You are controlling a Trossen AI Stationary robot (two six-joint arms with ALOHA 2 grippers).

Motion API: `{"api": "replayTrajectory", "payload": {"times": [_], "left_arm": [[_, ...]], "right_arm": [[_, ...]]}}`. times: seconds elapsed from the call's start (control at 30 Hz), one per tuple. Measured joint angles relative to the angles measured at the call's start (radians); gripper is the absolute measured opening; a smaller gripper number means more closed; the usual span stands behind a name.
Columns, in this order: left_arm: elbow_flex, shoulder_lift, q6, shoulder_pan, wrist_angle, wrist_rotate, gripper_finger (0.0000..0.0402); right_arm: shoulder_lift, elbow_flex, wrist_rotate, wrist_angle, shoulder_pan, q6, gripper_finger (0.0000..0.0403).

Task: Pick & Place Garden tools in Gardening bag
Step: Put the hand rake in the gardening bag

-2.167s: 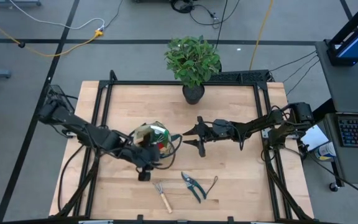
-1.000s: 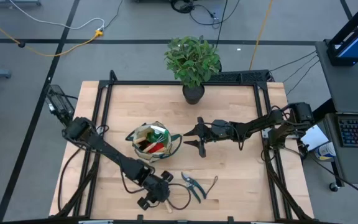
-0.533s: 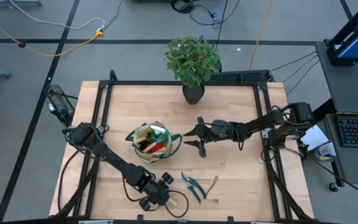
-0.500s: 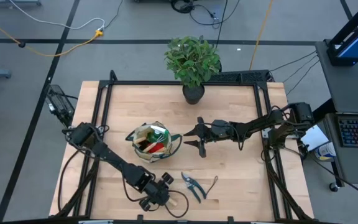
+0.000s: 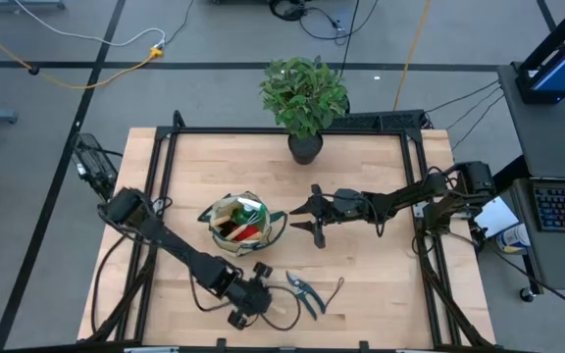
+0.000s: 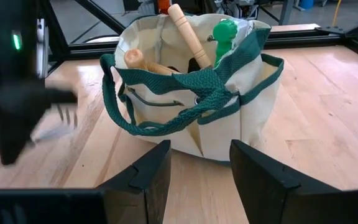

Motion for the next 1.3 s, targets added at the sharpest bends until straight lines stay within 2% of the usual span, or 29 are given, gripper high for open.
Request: {"api": "replayTrajectory", "payload": {"times": [0.2, 0.47, 0.53, 0.77, 1.0, 1.3], "left_arm": [[0.002, -0.187, -0.072, -0.006, -0.056, -0.173, 0.0066], [0.002, -0.447, -0.365, 0.043, -0.248, -0.619, 0.0068], [0.005, -0.490, -0.427, 0.067, -0.284, -0.688, 0.0069], [0.004, -0.517, -0.606, 0.151, -0.434, -0.698, 0.0069], [0.003, -0.466, -0.704, 0.213, -0.485, -0.703, 0.0069], [0.003, -0.364, -0.811, 0.230, -0.537, -0.696, 0.0069]], "right_arm": [[0.000, 0.000, 0.002, -0.003, 0.000, 0.000, 0.0155], [0.000, 0.000, 0.003, -0.005, 0.000, 0.000, 0.0155], [0.000, 0.000, 0.003, -0.002, 0.000, 0.000, 0.0155], [0.000, 0.000, 0.003, -0.003, 0.000, 0.000, 0.0155], [0.000, 0.000, 0.003, -0.003, 0.000, 0.000, 0.0155], [0.000, 0.000, 0.003, -0.004, 0.000, 0.003, 0.0155]]}}
